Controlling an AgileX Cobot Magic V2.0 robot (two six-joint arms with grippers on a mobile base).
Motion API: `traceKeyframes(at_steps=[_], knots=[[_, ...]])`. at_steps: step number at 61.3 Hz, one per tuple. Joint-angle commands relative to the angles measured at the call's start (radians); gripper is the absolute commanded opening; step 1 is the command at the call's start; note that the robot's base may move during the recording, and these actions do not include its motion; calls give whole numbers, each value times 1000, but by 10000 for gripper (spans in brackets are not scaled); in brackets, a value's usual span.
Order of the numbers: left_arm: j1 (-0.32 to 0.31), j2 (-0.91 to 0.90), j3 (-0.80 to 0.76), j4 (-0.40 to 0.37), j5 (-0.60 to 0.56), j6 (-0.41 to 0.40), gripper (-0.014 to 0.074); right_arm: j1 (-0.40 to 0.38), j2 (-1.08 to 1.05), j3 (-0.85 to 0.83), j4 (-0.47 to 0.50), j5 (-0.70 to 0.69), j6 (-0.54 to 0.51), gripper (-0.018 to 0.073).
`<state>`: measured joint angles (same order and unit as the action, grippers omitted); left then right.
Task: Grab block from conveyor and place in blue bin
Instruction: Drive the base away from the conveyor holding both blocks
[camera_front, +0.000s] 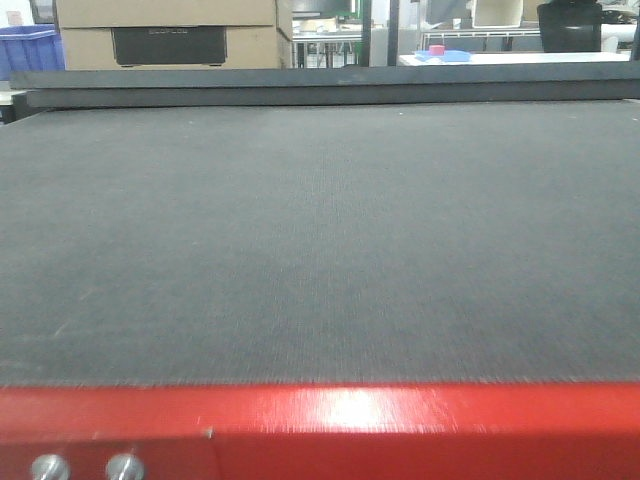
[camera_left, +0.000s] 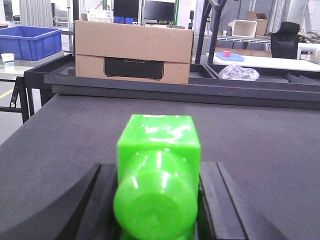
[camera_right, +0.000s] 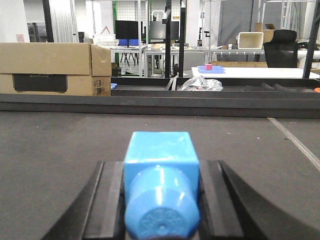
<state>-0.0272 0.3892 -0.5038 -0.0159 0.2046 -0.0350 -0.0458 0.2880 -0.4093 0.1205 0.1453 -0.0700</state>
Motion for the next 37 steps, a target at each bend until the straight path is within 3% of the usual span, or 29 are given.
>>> traceKeyframes(at_steps=[1, 37], knots=[[-5, -6, -1, 2, -12, 1, -111, 1, -4, 2, -1, -14, -5, -162], [-5, -6, -1, 2, -12, 1, -111, 1, -4, 2, -1, -16, -5, -162]])
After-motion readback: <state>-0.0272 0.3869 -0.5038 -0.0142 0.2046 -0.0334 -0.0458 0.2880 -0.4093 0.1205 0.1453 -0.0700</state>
